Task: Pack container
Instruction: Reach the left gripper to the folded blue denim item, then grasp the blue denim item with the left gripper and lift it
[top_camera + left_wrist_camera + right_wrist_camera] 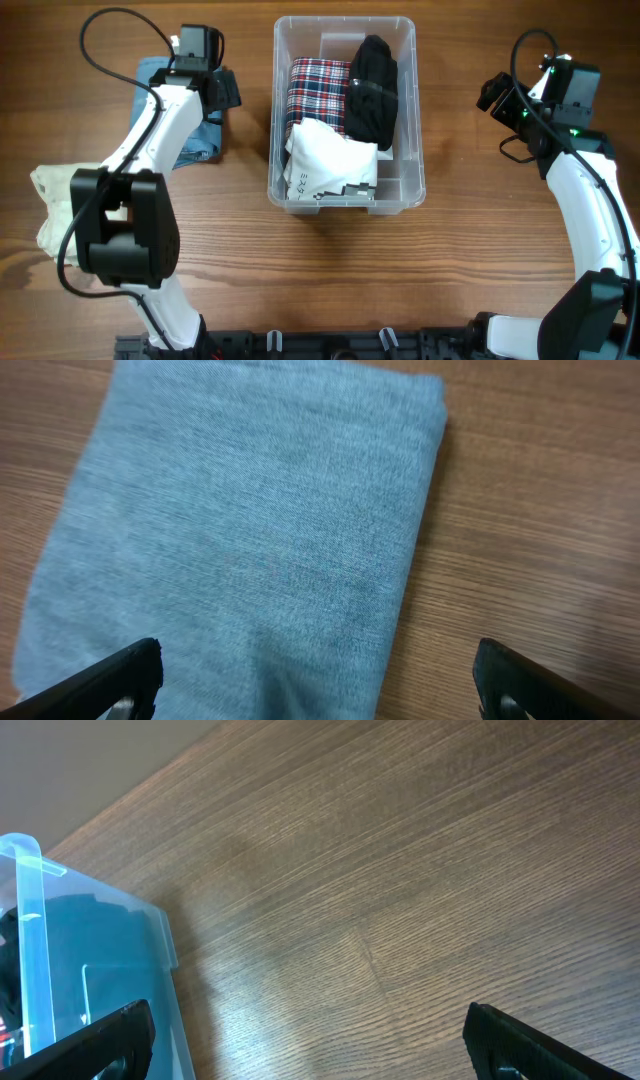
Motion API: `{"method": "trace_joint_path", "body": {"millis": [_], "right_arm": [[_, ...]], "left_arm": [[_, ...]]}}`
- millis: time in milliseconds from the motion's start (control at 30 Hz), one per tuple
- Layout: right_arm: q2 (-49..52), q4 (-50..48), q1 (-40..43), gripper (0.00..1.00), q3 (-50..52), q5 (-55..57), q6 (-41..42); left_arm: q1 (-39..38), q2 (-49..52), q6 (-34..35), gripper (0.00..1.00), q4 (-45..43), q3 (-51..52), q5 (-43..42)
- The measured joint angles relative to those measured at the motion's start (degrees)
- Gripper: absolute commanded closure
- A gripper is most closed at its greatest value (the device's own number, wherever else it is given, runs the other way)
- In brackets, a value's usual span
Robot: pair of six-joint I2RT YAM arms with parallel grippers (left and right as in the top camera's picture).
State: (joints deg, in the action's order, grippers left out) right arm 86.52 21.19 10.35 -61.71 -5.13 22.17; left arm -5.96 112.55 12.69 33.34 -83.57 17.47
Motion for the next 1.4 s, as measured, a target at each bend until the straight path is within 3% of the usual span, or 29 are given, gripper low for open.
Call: {"method": "trace_joint_path", "body": {"millis": [400,1400], "right_arm": [[0.00,0.00,0.00,0.00,0.00,0.00,-0.02],[0.00,0.00,0.00,0.00,0.00,0.00,0.00]], "left_arm": [[-0.42,5.33,-2.54,0.00,-2.14,0.00,0.39],[-0.85,11.80,-5.14,0.00,-4.33,-2.03,12.17]]}}
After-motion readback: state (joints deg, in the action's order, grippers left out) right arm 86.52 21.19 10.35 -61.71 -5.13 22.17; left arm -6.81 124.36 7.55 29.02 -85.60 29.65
